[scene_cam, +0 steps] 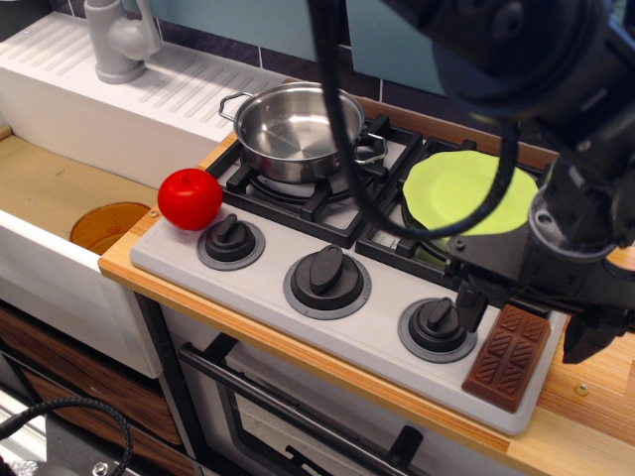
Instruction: Put chocolate on plate and apple in pot or pan on stove
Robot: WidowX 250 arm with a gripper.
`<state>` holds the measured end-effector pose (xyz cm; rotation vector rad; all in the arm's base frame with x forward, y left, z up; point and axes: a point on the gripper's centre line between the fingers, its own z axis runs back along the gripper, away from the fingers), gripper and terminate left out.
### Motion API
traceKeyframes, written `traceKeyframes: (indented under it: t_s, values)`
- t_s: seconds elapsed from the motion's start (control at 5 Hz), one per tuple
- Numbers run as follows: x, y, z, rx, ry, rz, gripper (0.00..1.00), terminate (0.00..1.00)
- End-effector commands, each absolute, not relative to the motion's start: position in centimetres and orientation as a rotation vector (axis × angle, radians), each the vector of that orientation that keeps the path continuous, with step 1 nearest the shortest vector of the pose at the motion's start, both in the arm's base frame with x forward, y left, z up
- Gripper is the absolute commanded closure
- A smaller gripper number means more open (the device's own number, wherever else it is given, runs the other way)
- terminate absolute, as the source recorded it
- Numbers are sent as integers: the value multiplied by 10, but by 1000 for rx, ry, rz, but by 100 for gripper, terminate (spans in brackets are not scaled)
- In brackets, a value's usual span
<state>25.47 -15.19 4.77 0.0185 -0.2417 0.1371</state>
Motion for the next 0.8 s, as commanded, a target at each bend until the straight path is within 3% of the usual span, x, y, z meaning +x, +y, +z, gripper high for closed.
traceKeyframes:
  t_s: [0.0, 0.6]
  values:
    - [264, -157, 47, 10, -280, 130, 0, 0]
    - [261, -158, 24, -2, -310, 129, 0, 0]
